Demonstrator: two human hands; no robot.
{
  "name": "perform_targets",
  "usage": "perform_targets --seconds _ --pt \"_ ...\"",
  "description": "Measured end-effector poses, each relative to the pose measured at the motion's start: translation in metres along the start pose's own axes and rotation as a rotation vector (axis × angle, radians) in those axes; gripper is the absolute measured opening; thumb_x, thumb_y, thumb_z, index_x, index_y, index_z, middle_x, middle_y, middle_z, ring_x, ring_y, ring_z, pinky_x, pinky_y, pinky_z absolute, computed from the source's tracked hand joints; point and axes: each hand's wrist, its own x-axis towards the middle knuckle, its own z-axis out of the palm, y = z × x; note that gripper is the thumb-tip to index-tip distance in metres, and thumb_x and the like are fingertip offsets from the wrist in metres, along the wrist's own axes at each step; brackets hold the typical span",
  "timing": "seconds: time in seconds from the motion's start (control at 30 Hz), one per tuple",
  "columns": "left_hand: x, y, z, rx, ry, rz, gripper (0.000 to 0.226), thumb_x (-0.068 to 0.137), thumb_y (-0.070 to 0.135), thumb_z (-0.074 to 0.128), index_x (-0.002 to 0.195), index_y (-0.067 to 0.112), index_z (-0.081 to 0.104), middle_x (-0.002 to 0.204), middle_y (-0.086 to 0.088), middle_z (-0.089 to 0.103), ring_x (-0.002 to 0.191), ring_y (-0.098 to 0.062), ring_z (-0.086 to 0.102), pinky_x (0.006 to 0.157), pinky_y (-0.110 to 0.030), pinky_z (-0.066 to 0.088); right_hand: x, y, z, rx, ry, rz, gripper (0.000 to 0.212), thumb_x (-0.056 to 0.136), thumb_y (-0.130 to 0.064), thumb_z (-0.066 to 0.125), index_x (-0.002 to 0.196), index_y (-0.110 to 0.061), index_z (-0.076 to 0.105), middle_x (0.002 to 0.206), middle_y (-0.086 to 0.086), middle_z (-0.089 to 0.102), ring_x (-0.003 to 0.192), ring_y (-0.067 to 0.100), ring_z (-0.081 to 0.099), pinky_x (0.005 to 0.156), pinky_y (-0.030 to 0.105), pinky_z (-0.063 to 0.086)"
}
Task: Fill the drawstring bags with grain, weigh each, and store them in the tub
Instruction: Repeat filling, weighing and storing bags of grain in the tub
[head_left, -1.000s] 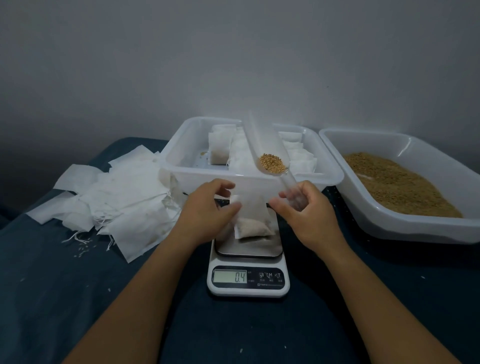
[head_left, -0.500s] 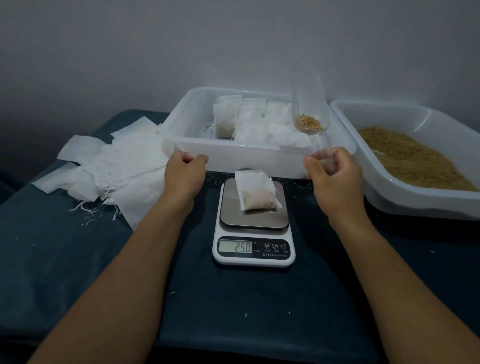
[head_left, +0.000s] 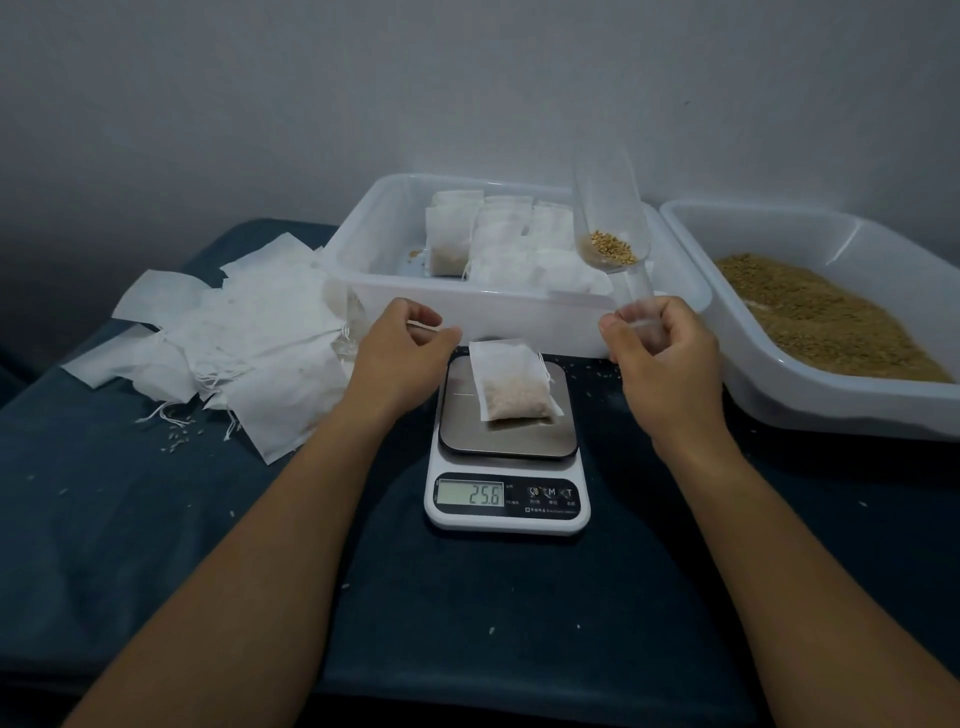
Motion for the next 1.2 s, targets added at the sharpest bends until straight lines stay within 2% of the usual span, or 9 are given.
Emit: perform_targets --seconds 0.17,0.27,0.53,0.67,0.83,0.93,1.0,1.13,1.2 --pt "-0.006 0.005 0.003 0.099 -0.091 0.100 0.022 0.092 0.047 0.072 0.108 0.034 0.064 0.085 0.013 0.075 0.090 -0.004 0.072 0.081 -0.030 0.054 0.000 -0.001 0.000 0.008 0.005 -0.005 0.021 0.083 -0.052 0.071 0.090 -0.033 0.066 0.083 -0.008 0.074 0.076 0.010 0.071 0.074 0.037 0.061" --pt "-0.010 0.009 0.006 0.125 -0.108 0.126 0.023 0.093 0.046 0.073 0.110 0.033 0.066 0.080 0.014 0.075 0.086 -0.004 0.071 0.084 -0.032 0.055 0.000 -0.002 -0.001 0.011 0.004 -0.003 0.022 0.083 -0.051 0.071 0.091 -0.031 0.066 0.084 -0.005 0.073 0.078 0.014 0.071 0.077 0.042 0.062" --pt "-0.010 0.012 0.010 0.128 -0.079 0.132 0.022 0.091 0.044 0.074 0.109 0.035 0.064 0.077 0.025 0.073 0.081 0.003 0.068 0.079 -0.028 0.053 -0.001 -0.003 -0.001 0.013 -0.003 -0.006 0.021 0.084 -0.050 0.071 0.092 -0.031 0.066 0.084 -0.004 0.074 0.078 0.014 0.071 0.076 0.043 0.063" --pt "-0.008 0.014 0.017 0.186 -0.074 0.148 0.022 0.087 0.043 0.077 0.106 0.037 0.067 0.076 0.014 0.073 0.076 0.008 0.064 0.069 -0.019 0.046 -0.003 -0.003 -0.001 0.013 -0.016 -0.016 0.020 0.084 -0.050 0.071 0.091 -0.032 0.066 0.083 -0.006 0.074 0.075 0.012 0.070 0.071 0.037 0.061" --pt "-0.015 0.028 0.011 0.106 -0.055 0.319 0.016 0.087 0.031 0.080 0.095 0.038 0.068 0.091 0.020 0.072 0.082 0.006 0.066 0.073 -0.017 0.053 -0.002 -0.004 -0.004 0.037 -0.011 -0.016 0.018 0.085 -0.052 0.070 0.091 -0.035 0.065 0.084 -0.011 0.074 0.076 0.006 0.070 0.069 0.031 0.054" --pt "-0.023 0.046 -0.001 0.043 -0.056 0.425 0.018 0.089 0.030 0.079 0.095 0.040 0.066 0.096 0.028 0.070 0.066 0.003 0.061 0.063 -0.013 0.047 -0.002 -0.004 -0.007 0.055 -0.002 -0.012 0.016 0.087 -0.048 0.072 0.093 -0.035 0.066 0.087 -0.015 0.075 0.079 0.003 0.071 0.071 0.031 0.054" --pt "-0.024 0.062 -0.010 0.027 -0.051 0.462 0.018 0.090 0.030 0.078 0.095 0.041 0.065 0.096 0.027 0.070 0.059 -0.001 0.056 0.062 -0.013 0.048 -0.001 -0.004 -0.008 0.068 0.003 -0.012 0.012 0.090 -0.043 0.074 0.094 -0.035 0.066 0.089 -0.018 0.074 0.081 0.000 0.071 0.070 0.030 0.052" --pt "-0.004 0.103 -0.036 0.176 -0.036 0.532 0.014 0.094 0.035 0.074 0.098 0.043 0.064 0.090 0.021 0.069 0.072 0.004 0.063 0.063 -0.006 0.045 -0.002 -0.006 -0.010 0.082 0.003 -0.038 0.011 0.094 -0.039 0.074 0.092 -0.037 0.064 0.087 -0.017 0.074 0.079 0.002 0.070 0.065 0.030 0.051" --pt "0.017 0.122 -0.047 0.231 -0.013 0.538 0.012 0.095 0.033 0.073 0.100 0.041 0.065 0.091 0.020 0.069 0.071 0.003 0.067 0.064 -0.010 0.046 -0.002 -0.008 -0.011 0.088 0.004 -0.043 0.011 0.094 -0.039 0.074 0.092 -0.035 0.064 0.087 -0.016 0.074 0.078 0.004 0.070 0.066 0.032 0.052"
